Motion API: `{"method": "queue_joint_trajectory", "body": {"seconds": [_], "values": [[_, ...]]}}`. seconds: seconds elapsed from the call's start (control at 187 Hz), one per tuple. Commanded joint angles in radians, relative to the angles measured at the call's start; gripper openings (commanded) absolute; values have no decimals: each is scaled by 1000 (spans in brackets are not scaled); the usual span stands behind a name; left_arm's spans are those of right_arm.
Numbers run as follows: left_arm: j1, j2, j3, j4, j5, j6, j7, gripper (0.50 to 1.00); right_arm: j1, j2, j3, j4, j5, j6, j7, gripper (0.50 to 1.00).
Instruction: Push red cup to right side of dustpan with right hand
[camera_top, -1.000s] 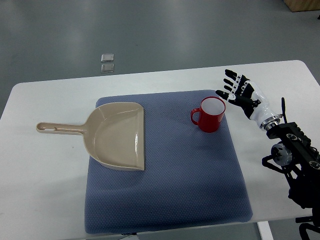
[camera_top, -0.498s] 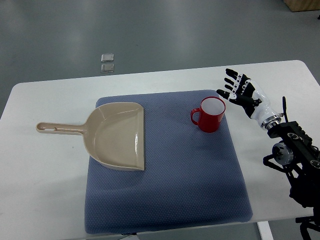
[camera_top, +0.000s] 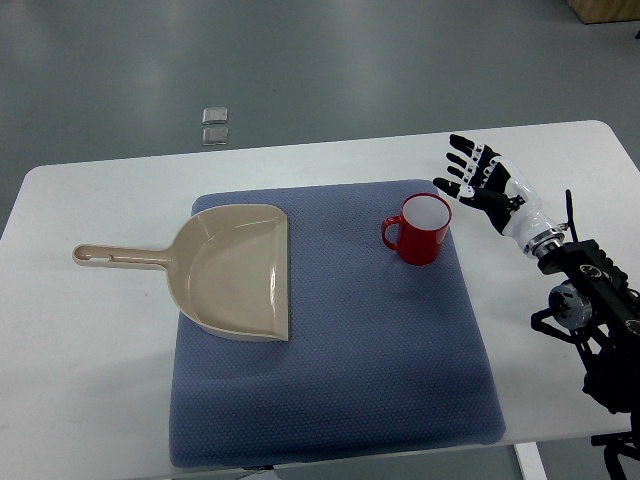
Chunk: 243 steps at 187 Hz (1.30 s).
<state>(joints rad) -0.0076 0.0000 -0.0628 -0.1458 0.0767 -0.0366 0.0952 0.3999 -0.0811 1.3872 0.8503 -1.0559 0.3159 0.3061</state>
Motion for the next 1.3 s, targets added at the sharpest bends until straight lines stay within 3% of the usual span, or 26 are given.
{"method": "queue_joint_trajectory", "body": {"seconds": [0.0,0.31,0.642,0.974,1.295], "values": [[0,0,0,0,0,0,0,1000,-3,-9,1,-2,1,6,8,930],[0,0,0,0,0,0,0,1000,-7,-40,3,-8,1,42,41,930],[0,0,0,0,0,0,0,1000,-15,-75,-31,-14,-6,163,129,930],[0,0,0,0,0,0,0,1000,-13,-120,-143,-37,-12,170,189,928],[0,0,0,0,0,0,0,1000,-10,-132,-178,-71,-16,161,192,930]]}}
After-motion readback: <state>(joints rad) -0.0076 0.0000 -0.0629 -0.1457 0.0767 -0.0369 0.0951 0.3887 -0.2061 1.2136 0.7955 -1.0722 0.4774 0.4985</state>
